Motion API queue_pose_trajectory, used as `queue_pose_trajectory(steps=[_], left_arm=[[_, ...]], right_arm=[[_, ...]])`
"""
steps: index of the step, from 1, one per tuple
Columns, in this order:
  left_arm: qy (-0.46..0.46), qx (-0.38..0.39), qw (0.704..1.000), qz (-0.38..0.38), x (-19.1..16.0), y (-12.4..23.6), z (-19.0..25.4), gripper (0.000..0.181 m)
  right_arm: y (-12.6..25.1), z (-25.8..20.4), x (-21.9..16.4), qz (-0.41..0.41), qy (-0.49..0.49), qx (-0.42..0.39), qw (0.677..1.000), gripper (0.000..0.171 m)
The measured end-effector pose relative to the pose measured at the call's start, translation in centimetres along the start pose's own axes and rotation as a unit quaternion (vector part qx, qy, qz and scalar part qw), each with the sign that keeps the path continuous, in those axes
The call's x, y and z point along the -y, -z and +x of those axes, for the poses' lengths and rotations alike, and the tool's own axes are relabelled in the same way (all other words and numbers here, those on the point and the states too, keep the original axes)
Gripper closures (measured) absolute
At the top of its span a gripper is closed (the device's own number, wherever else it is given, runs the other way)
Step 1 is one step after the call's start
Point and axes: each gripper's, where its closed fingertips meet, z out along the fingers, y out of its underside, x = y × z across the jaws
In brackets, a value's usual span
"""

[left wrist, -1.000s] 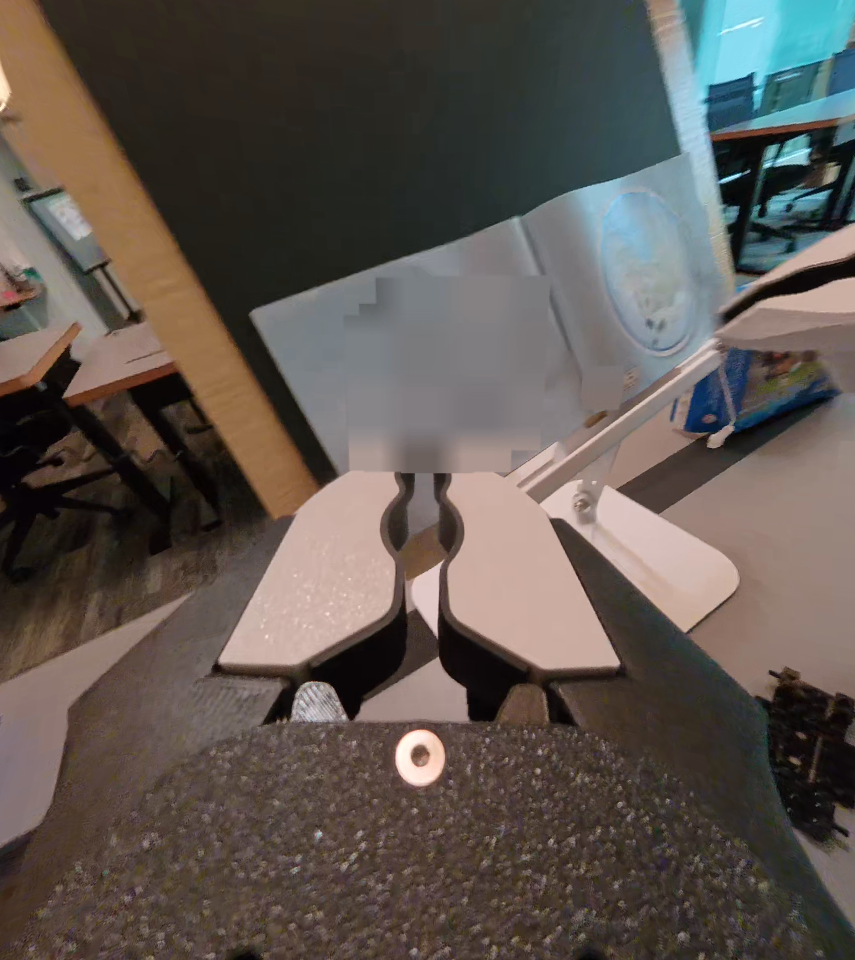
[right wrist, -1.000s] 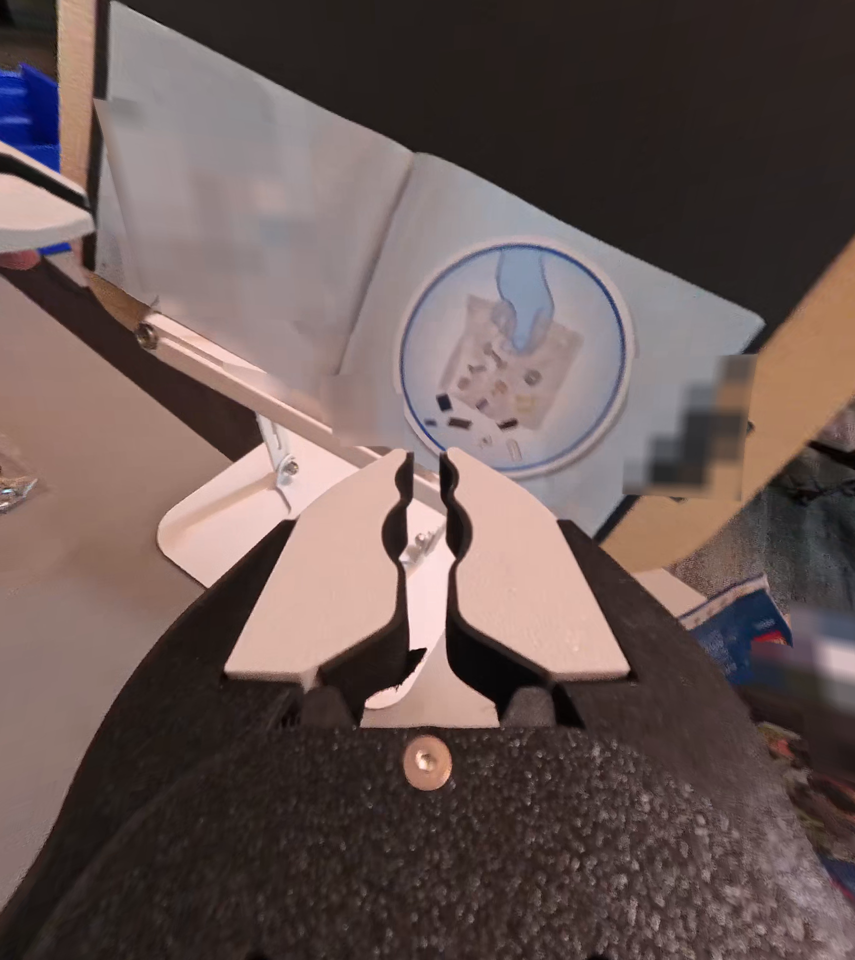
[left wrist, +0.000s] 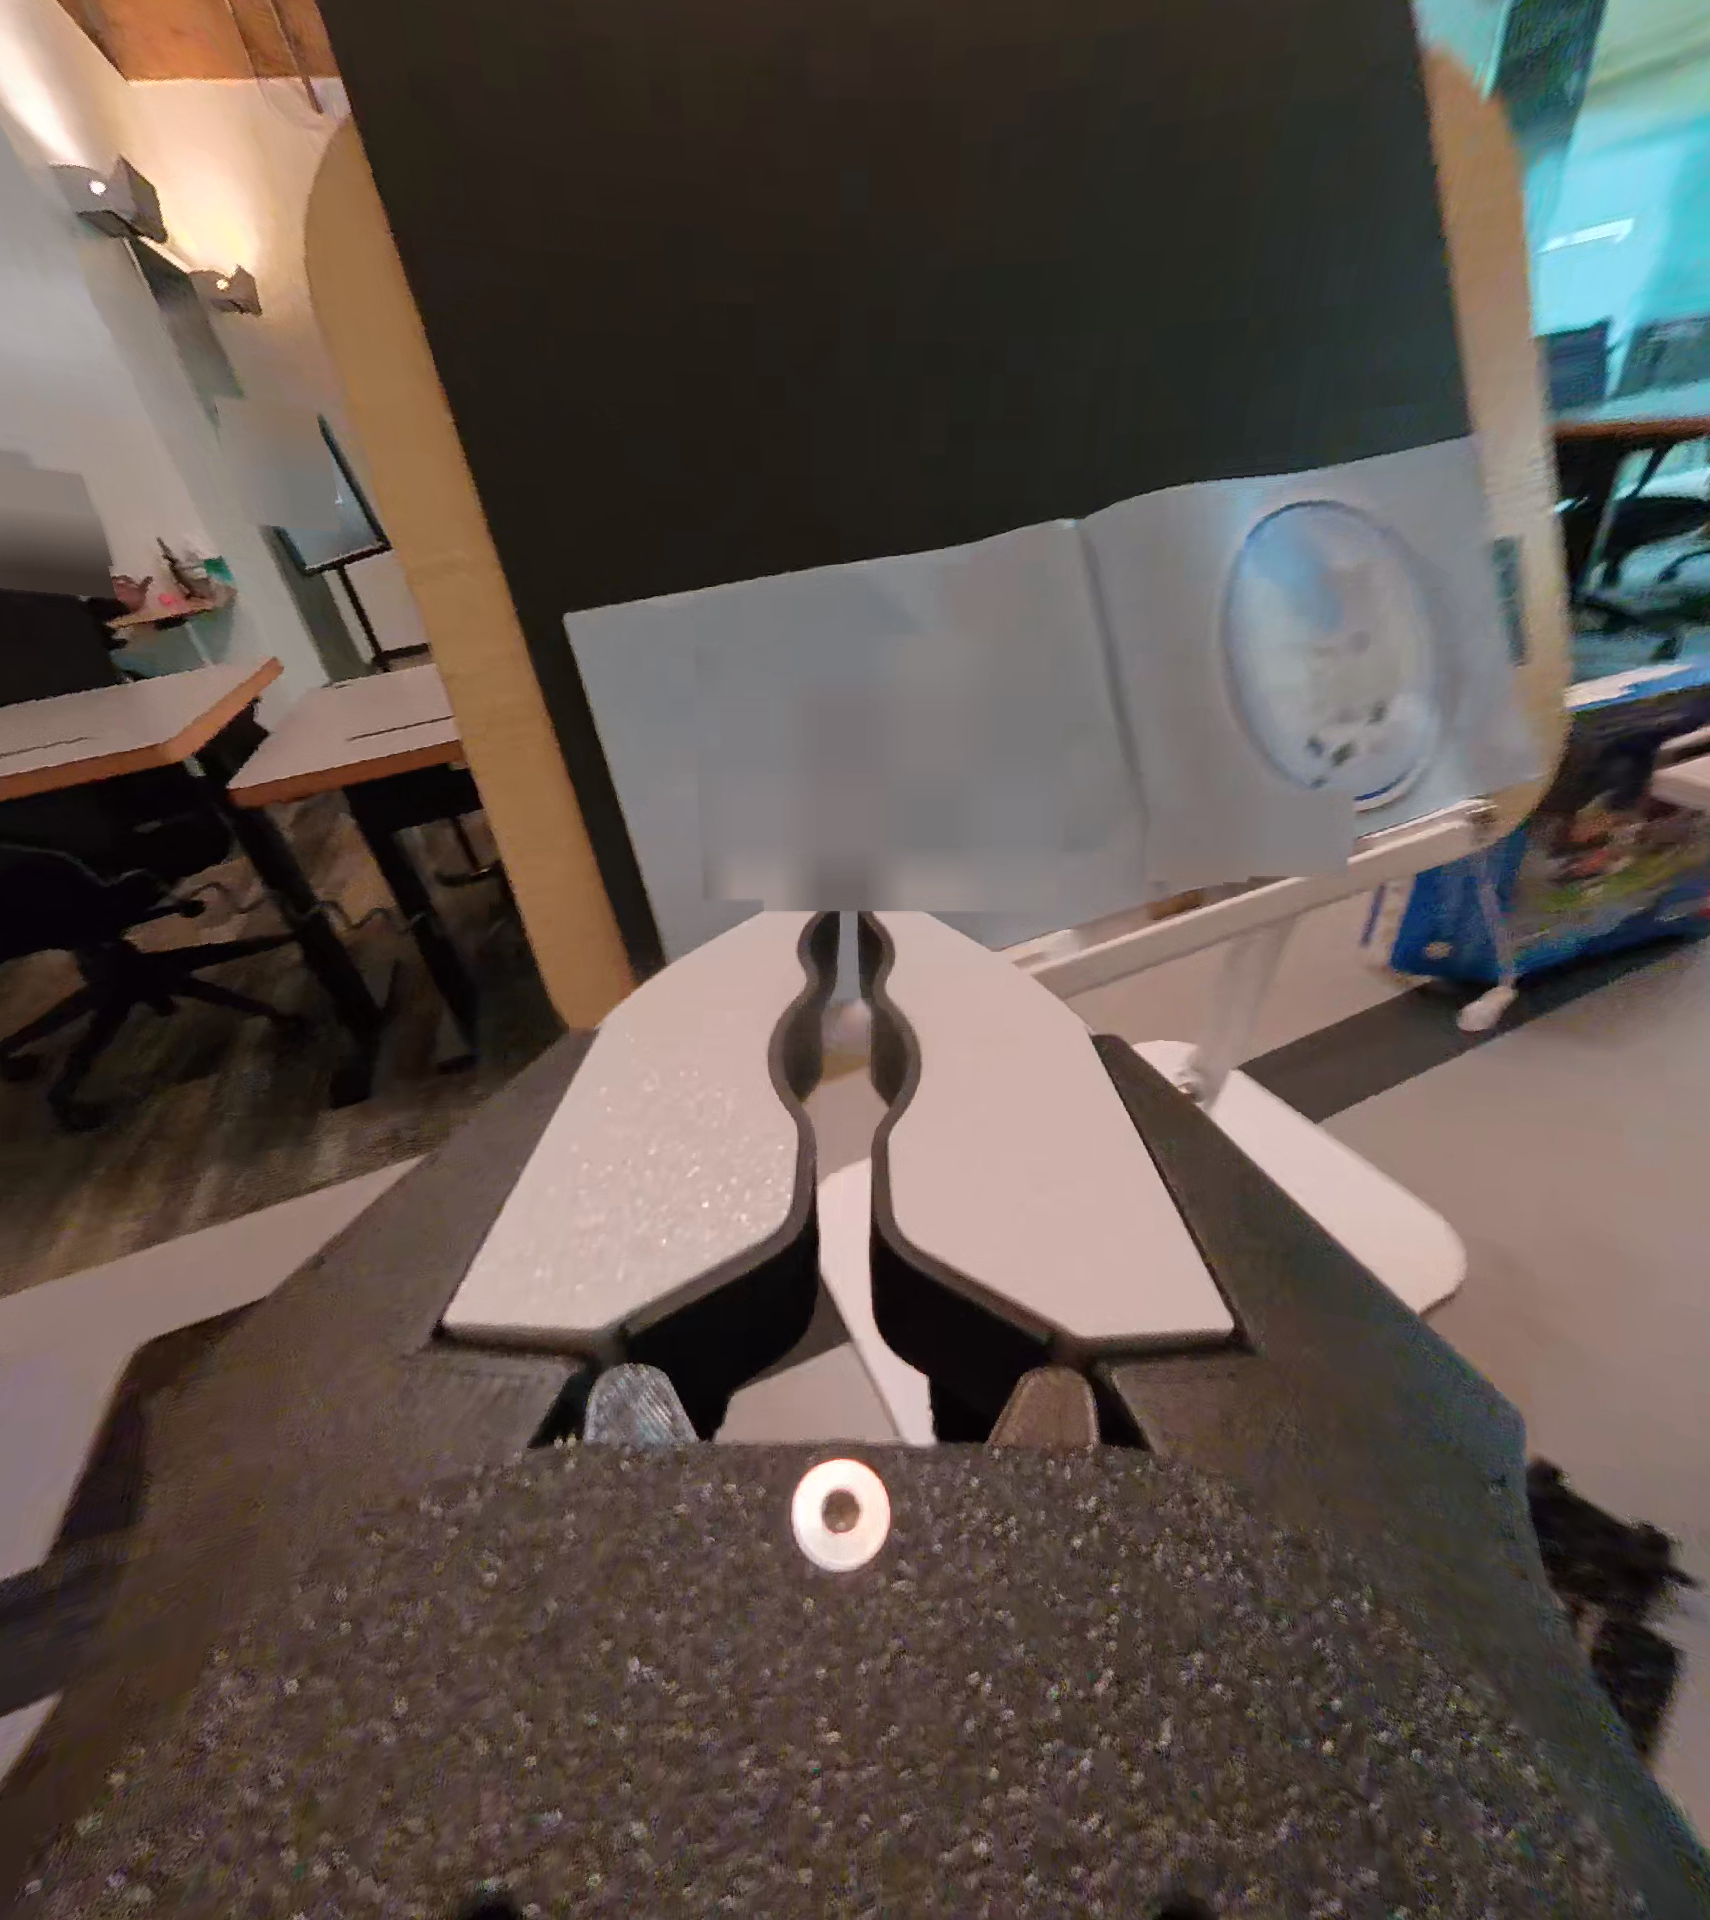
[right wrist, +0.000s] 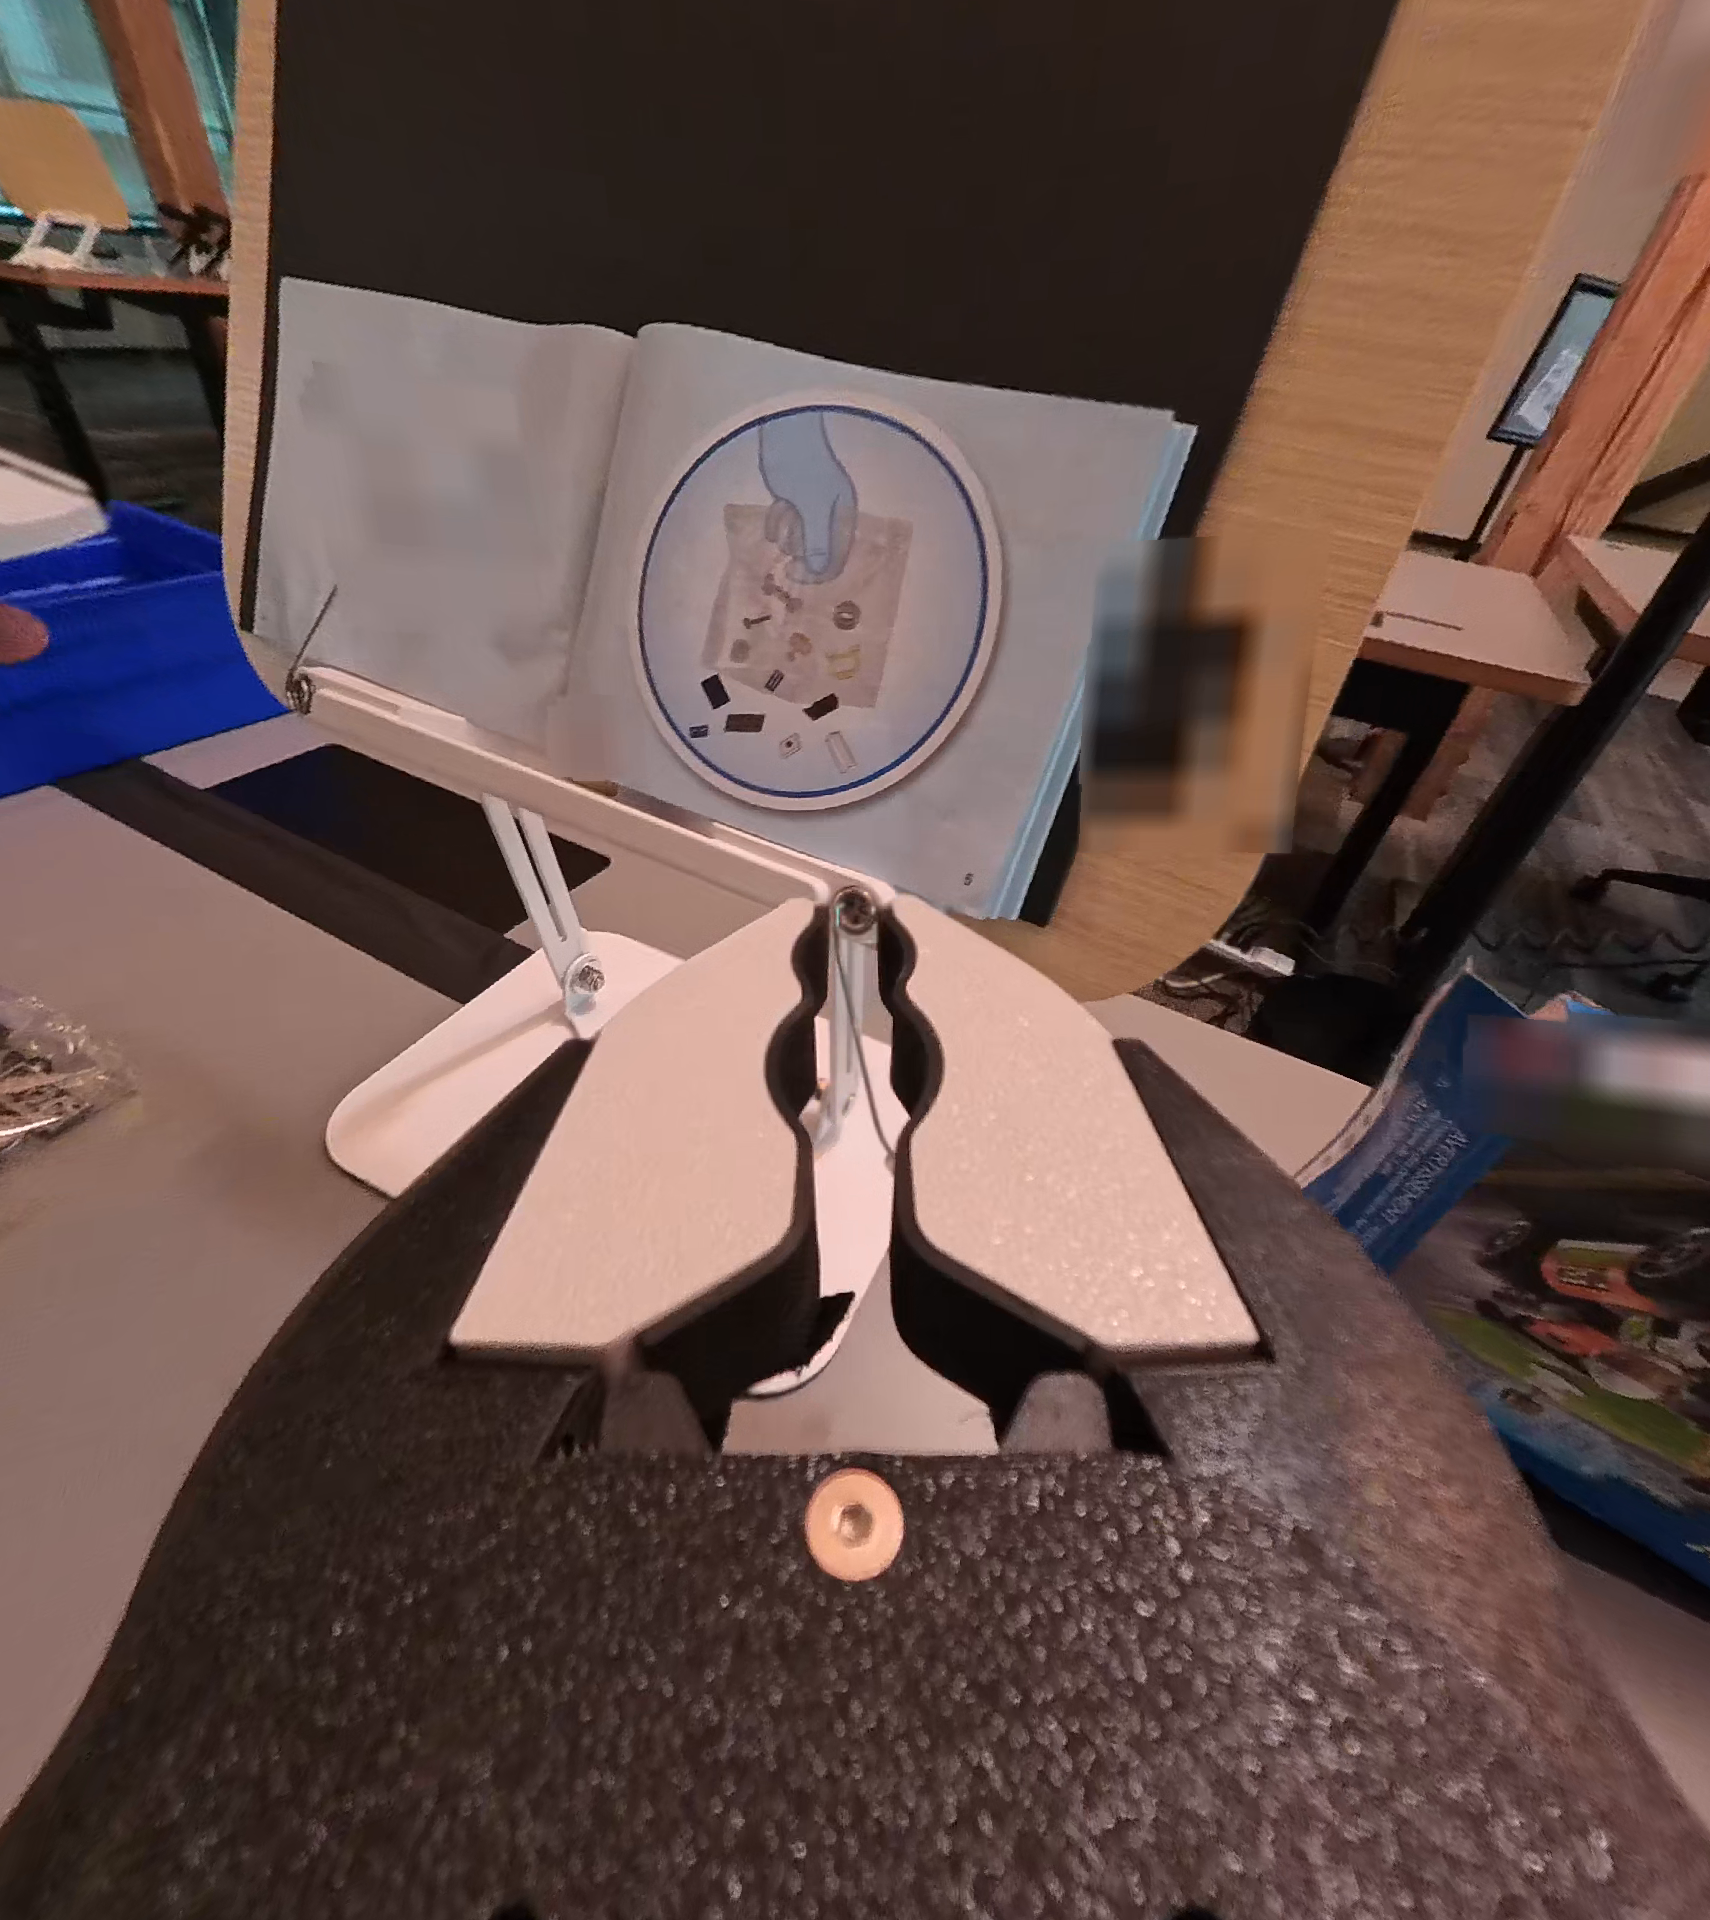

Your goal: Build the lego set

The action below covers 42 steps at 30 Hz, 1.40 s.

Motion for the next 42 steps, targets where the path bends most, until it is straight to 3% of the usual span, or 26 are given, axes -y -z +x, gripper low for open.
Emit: queue_pose_trajectory(steps=[5, 10, 14, 16, 19, 20, 22, 23, 28, 33, 36, 42], left_arm=[[0.026, -0.030, 0.999, 0.009, -0.6, 0.7, 2.7, 0.175], [-0.061, -0.037, 0.997, 0.017, -1.5, 0.5, 5.4, 0.171], [-0.041, -0.055, 0.997, 0.036, -1.0, 0.8, 7.2, 0.171], [-0.045, -0.068, 0.996, 0.027, -1.4, 0.8, 8.2, 0.164], [-0.021, -0.091, 0.996, 0.008, -2.1, 0.6, 9.1, 0.138], [-0.014, -0.100, 0.995, 0.002, -2.4, 0.5, 9.4, 0.137], [-0.018, -0.112, 0.993, 0.022, -1.8, 1.0, 9.6, 0.181], [-0.019, -0.109, 0.994, 0.013, -1.8, 1.1, 9.5, 0.181], [-0.042, -0.109, 0.993, 0.020, 0.6, 2.3, 7.8, 0.181], [-0.055, -0.102, 0.993, -0.016, 4.1, 6.2, 1.3, 0.181], [-0.080, -0.084, 0.987, -0.114, -0.3, 8.5, -3.9, 0.171], [0.004, -0.038, 0.945, -0.324, -16.7, 14.2, -12.5, 0.138]], right_arm=[[-0.1, 0.4, -0.4, -0.004, 0.012, -0.015, 1.000, 0.161], [-0.3, 0.8, -1.4, -0.017, 0.041, -0.033, 0.998, 0.158], [-0.2, 0.1, -0.5, 0.002, 0.052, -0.032, 0.998, 0.146], [-0.1, -0.7, -0.1, 0.009, 0.055, -0.022, 0.998, 0.135], [-0.3, -1.5, 0.1, 0.013, 0.058, -0.015, 0.998, 0.124], [-0.3, -2.0, 0.1, 0.014, 0.056, -0.007, 0.998, 0.126], [0.1, -3.4, 0.6, 0.030, 0.063, 0.026, 0.997, 0.164], [0.4, -4.2, 0.9, 0.035, 0.072, 0.040, 0.996, 0.171], [1.3, -6.9, 2.4, 0.050, 0.096, 0.076, 0.991, 0.171], [2.7, -10.3, 4.3, 0.054, 0.111, 0.117, 0.985, 0.171], [3.1, -12.9, 3.8, 0.029, 0.137, 0.157, 0.978, 0.171], [1.7, -18.2, -1.1, -0.045, 0.170, 0.236, 0.956, 0.171]])
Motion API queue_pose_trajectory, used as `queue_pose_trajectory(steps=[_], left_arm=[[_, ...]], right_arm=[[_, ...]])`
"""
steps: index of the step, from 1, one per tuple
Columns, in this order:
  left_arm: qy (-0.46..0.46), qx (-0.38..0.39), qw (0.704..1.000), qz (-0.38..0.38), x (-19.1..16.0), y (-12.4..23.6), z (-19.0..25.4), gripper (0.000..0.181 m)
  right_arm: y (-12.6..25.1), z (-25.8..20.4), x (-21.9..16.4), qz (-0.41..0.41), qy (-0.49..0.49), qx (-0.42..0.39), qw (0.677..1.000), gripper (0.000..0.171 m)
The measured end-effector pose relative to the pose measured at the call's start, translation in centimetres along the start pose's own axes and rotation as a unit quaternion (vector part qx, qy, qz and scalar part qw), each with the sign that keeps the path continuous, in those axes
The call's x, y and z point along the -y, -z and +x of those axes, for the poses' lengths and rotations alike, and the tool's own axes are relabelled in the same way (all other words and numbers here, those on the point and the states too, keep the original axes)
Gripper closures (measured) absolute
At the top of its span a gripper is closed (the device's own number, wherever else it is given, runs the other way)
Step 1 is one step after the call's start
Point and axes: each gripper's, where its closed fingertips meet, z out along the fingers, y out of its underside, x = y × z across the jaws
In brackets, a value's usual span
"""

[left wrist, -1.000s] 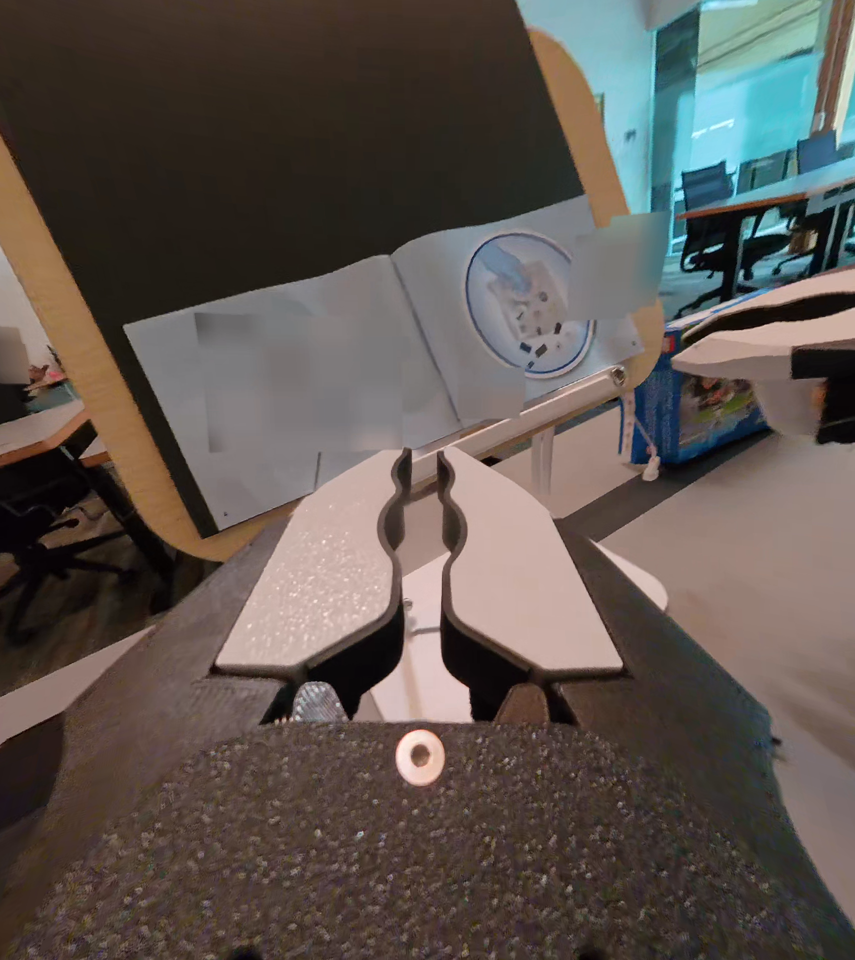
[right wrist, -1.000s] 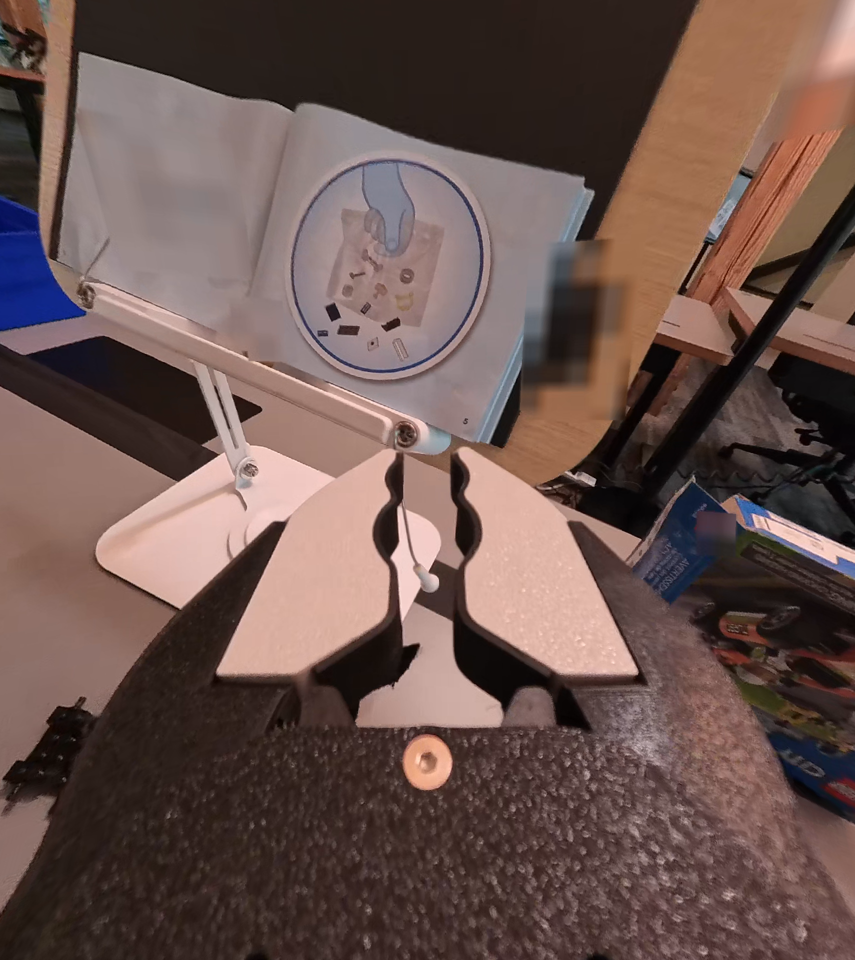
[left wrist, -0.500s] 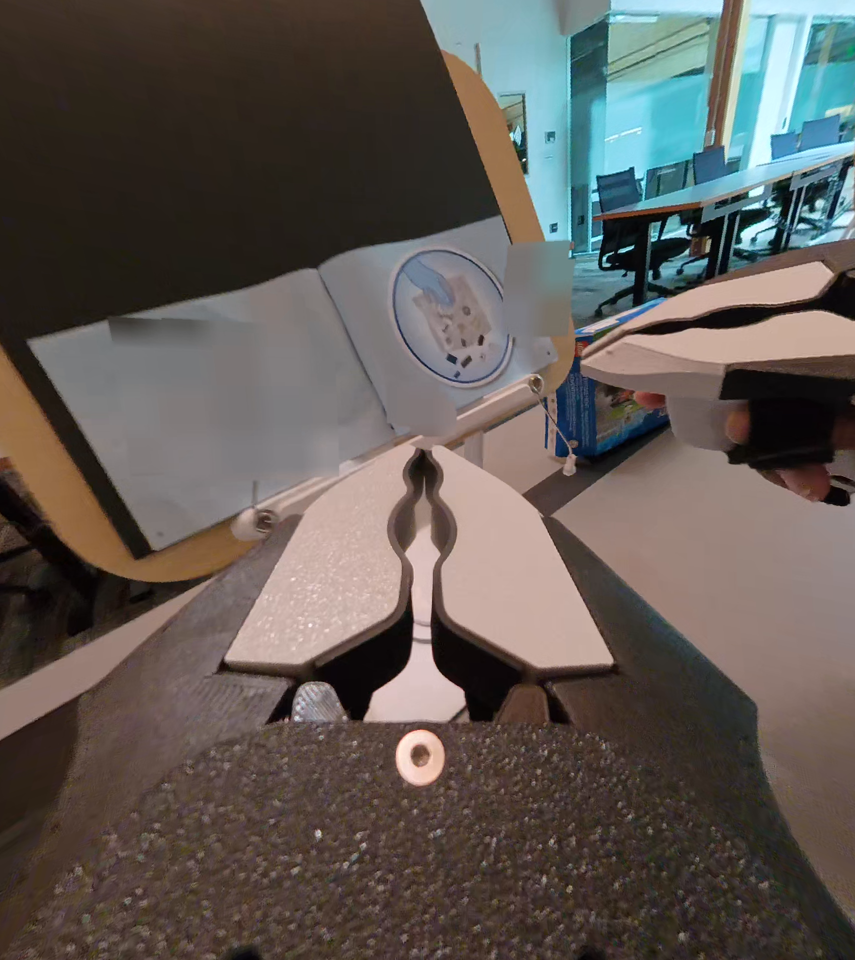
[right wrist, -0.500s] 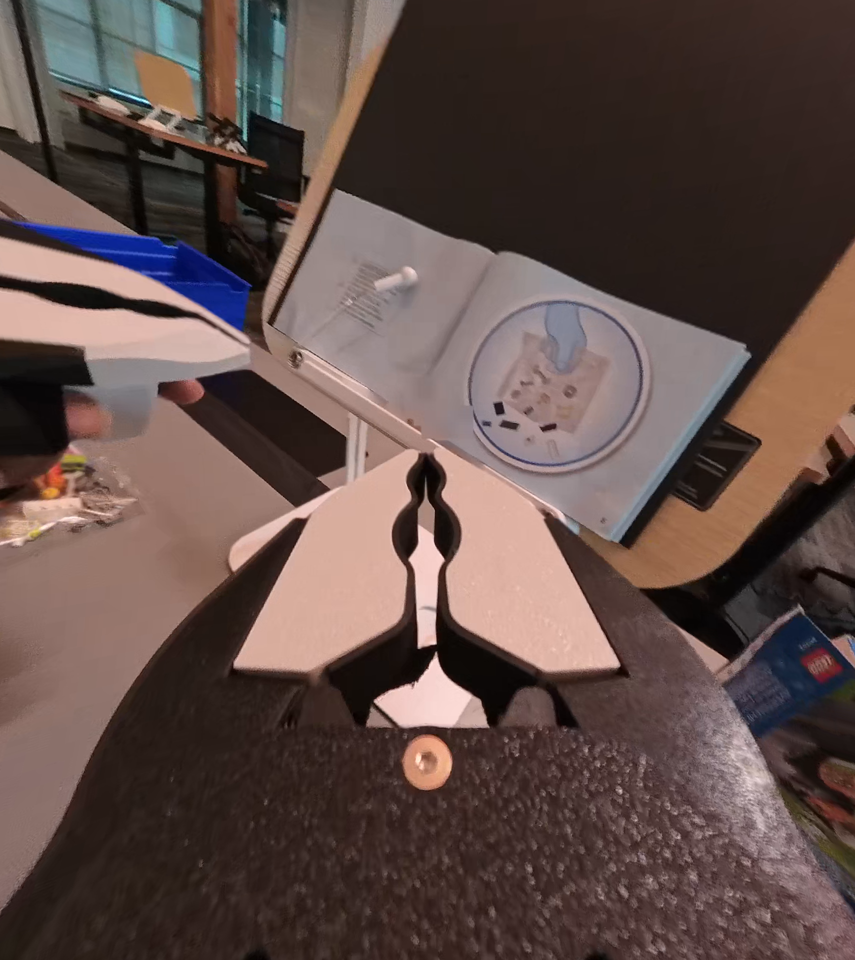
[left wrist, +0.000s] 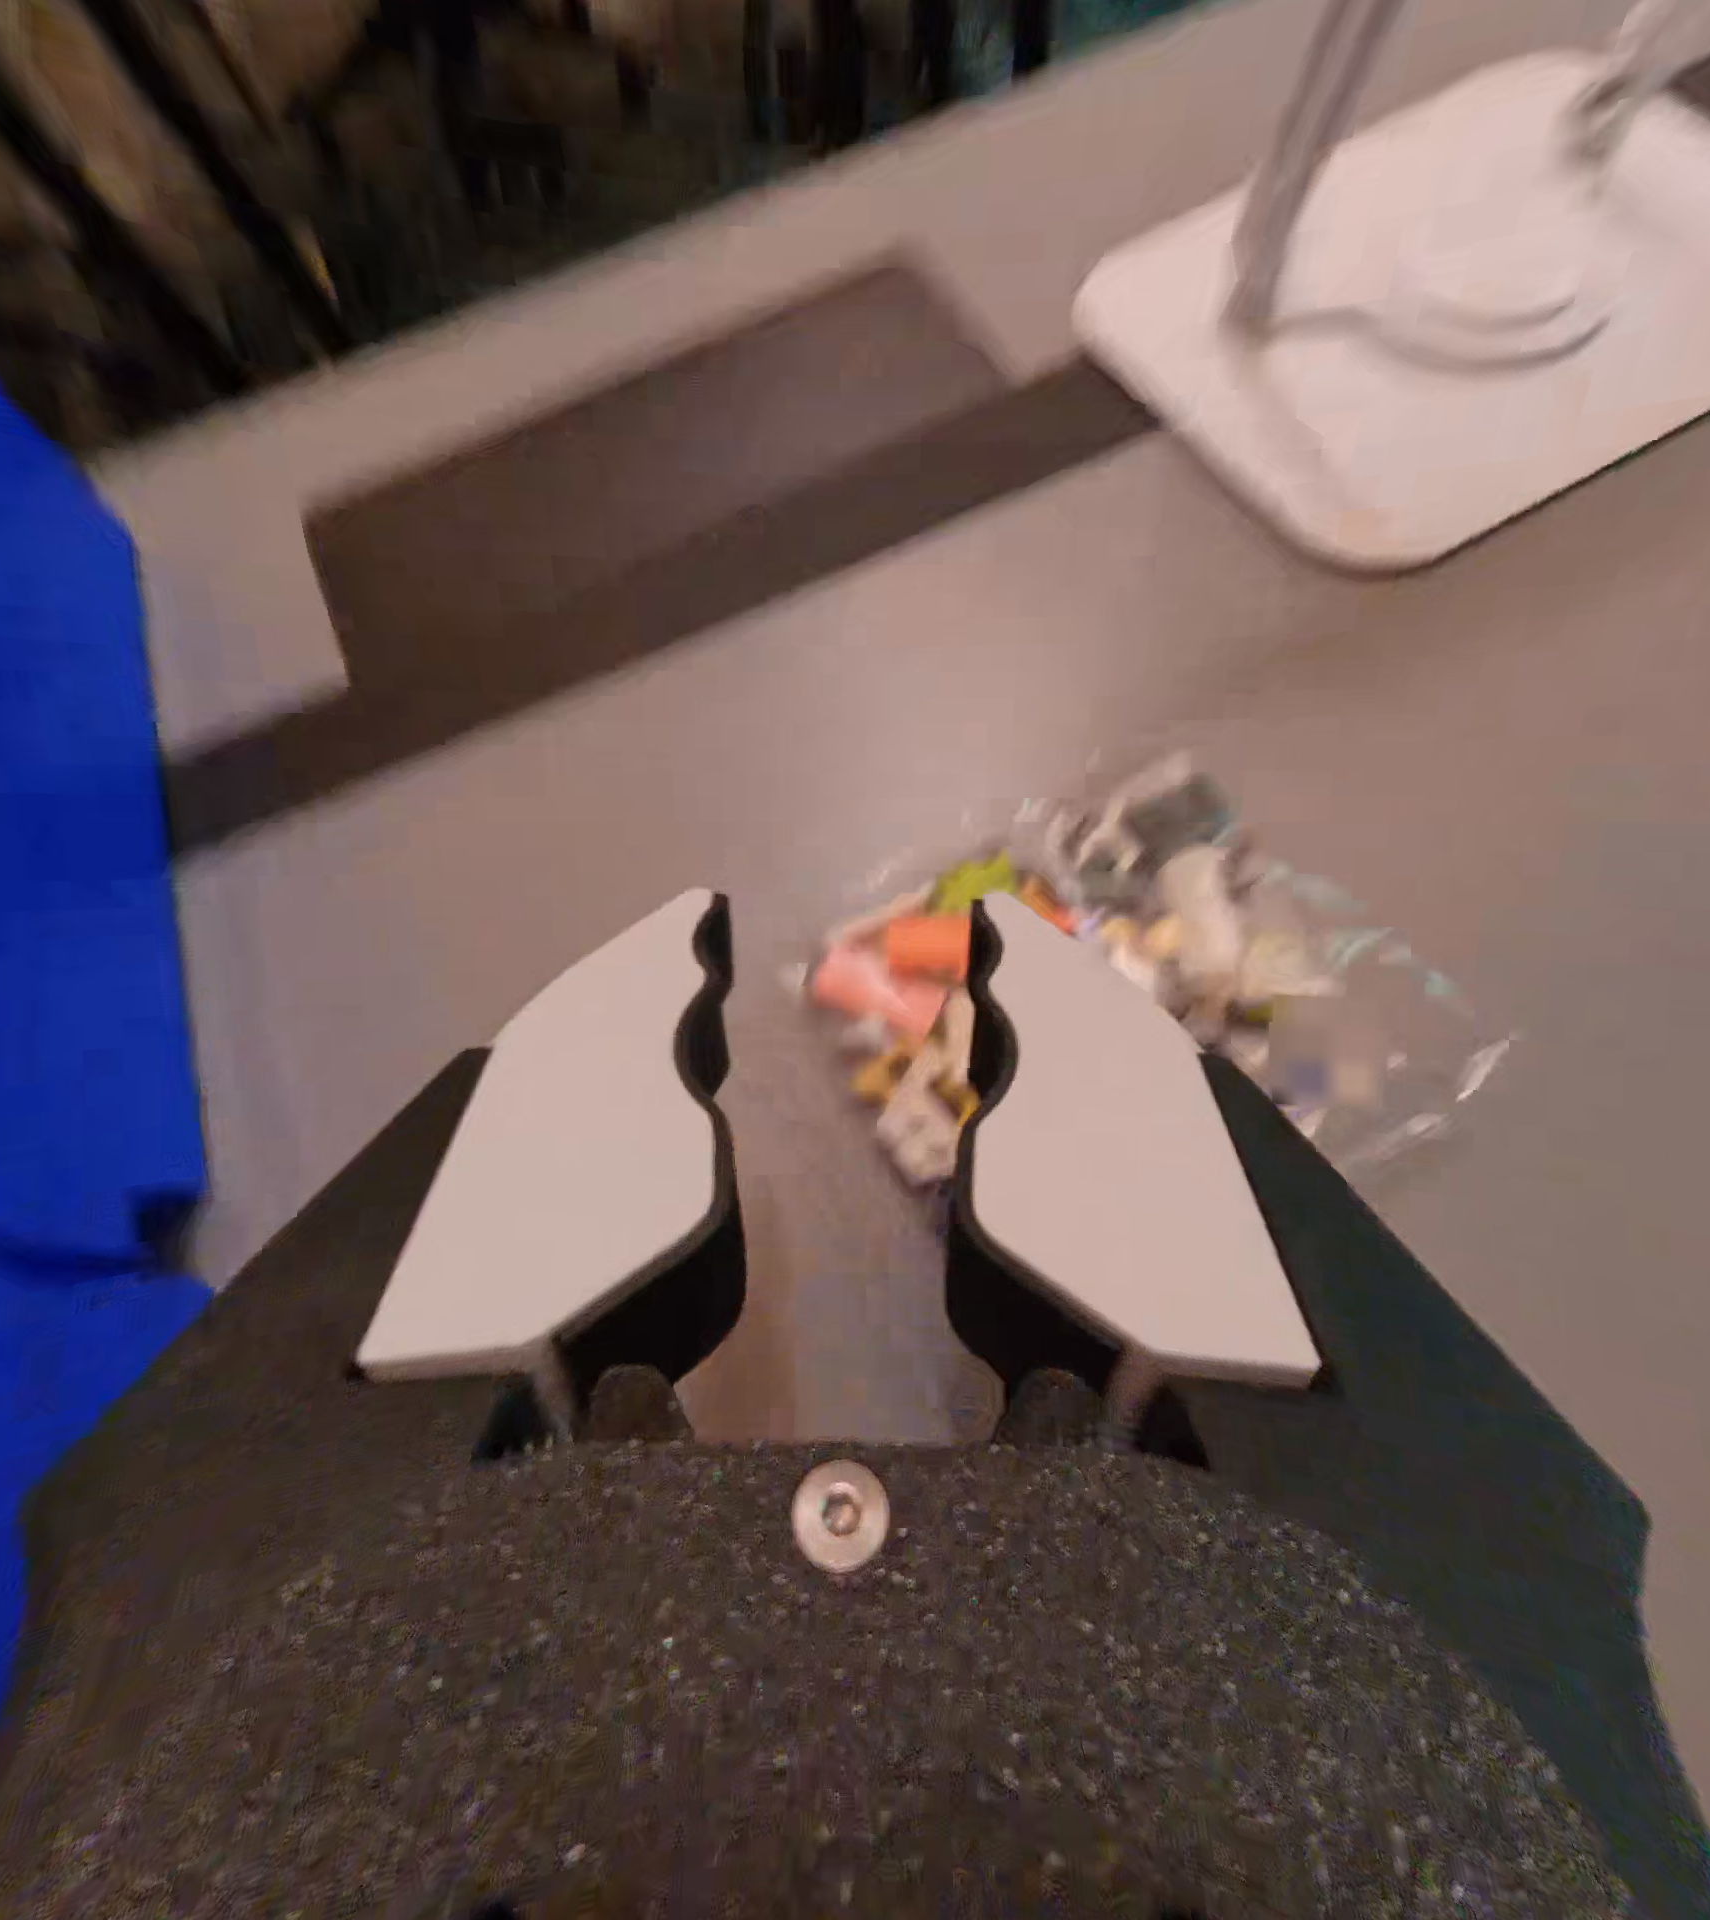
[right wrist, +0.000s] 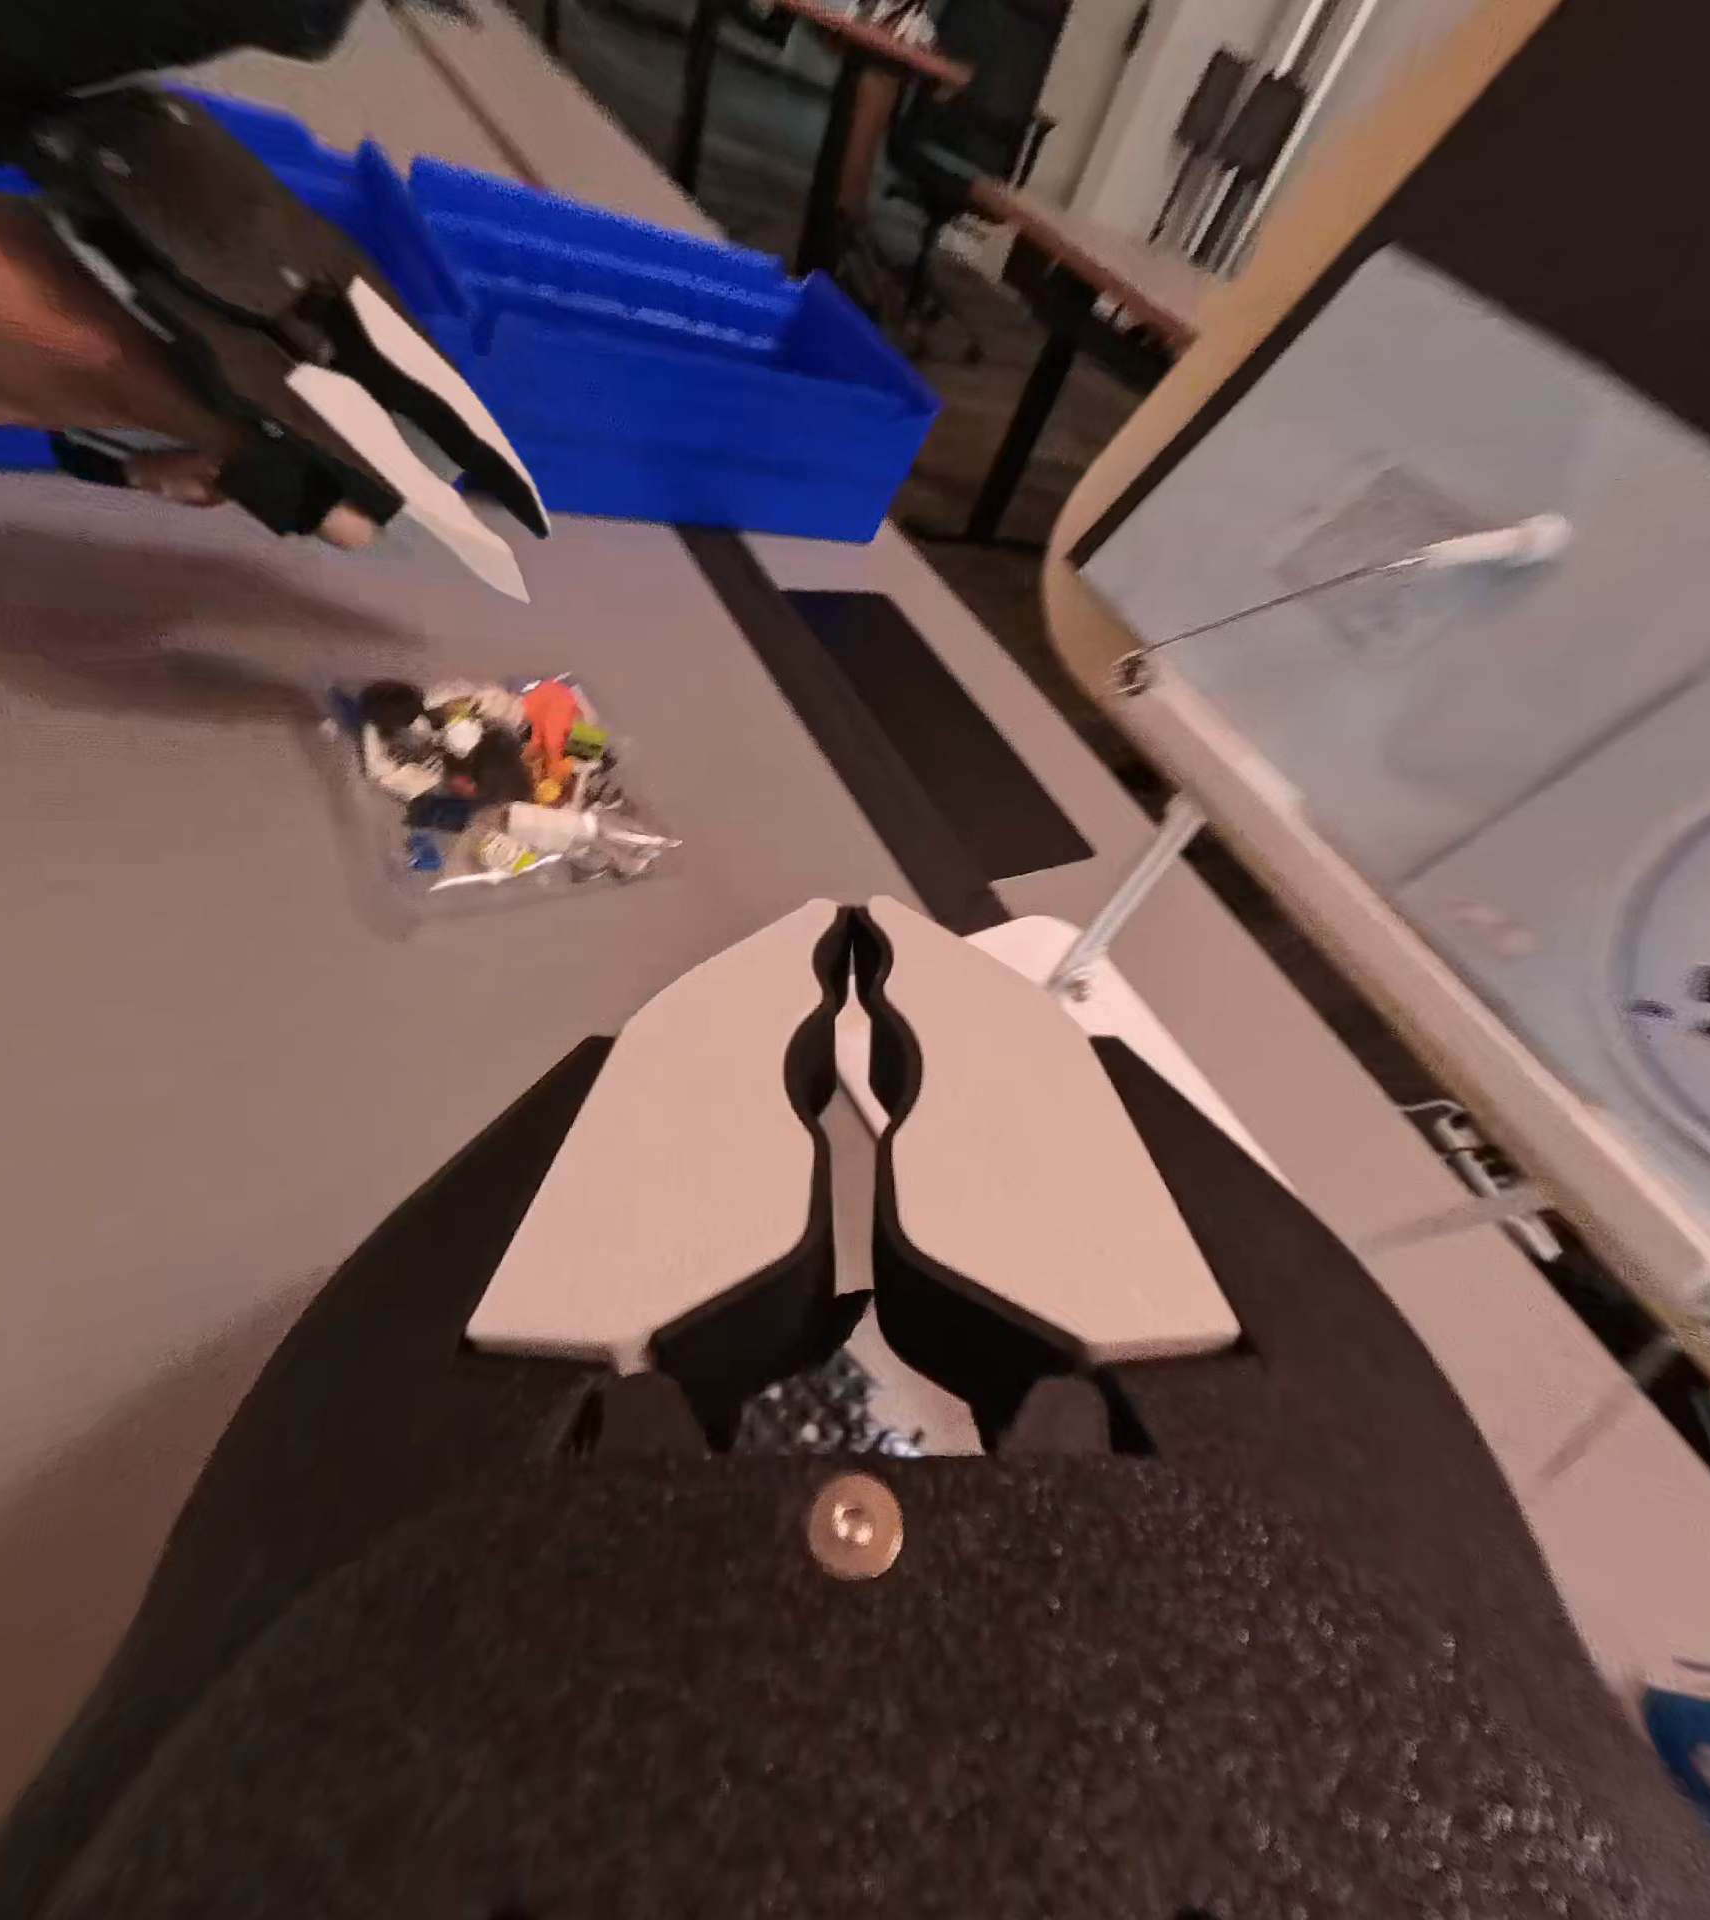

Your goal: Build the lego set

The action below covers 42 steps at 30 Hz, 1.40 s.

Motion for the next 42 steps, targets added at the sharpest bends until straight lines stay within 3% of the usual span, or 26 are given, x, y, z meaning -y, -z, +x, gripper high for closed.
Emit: queue_pose_trajectory(steps=[3, 6, 12, 17, 19, 21, 27, 31, 38, 42], left_arm=[[0.142, -0.096, 0.984, -0.044, -5.1, -1.8, -0.4, 0.115], [0.196, -0.134, 0.971, 0.004, -4.3, -1.8, -1.0, 0.118], [0.131, -0.139, 0.977, -0.092, -4.5, -3.7, 0.6, 0.122], [0.107, -0.187, 0.965, -0.152, -4.5, -3.9, 2.9, 0.149], [0.090, -0.202, 0.967, -0.130, -4.0, -3.7, 3.9, 0.173], [0.073, -0.212, 0.971, -0.088, -3.1, -3.3, 5.0, 0.181], [0.044, -0.230, 0.971, 0.055, -0.7, -0.4, 9.4, 0.181], [0.050, -0.239, 0.959, 0.142, 0.8, 1.4, 11.8, 0.181], [0.042, -0.221, 0.952, 0.209, 1.9, 3.0, 12.6, 0.181], [0.021, -0.228, 0.946, 0.230, 2.6, 3.9, 13.6, 0.181]], right_arm=[[-1.7, -1.9, -1.5, -0.031, 0.021, 0.022, 0.999, 0.171], [-2.4, -2.9, -2.3, -0.044, 0.048, 0.034, 0.997, 0.171], [-3.0, -2.7, -4.1, -0.060, 0.024, 0.045, 0.997, 0.171], [-3.0, -2.6, -4.7, -0.062, 0.016, 0.050, 0.997, 0.171], [-2.9, -2.6, -4.8, -0.063, 0.020, 0.050, 0.997, 0.171], [-3.0, -2.7, -4.9, -0.065, 0.022, 0.053, 0.996, 0.170], [-3.4, -3.8, -5.9, -0.076, 0.012, 0.082, 0.994, 0.168], [-3.7, -5.7, -6.6, -0.080, 0.004, 0.140, 0.987, 0.150], [-3.0, -8.6, -7.2, -0.074, -0.064, 0.255, 0.962, 0.129], [-3.8, -8.8, -6.1, -0.040, -0.131, 0.261, 0.956, 0.123]])
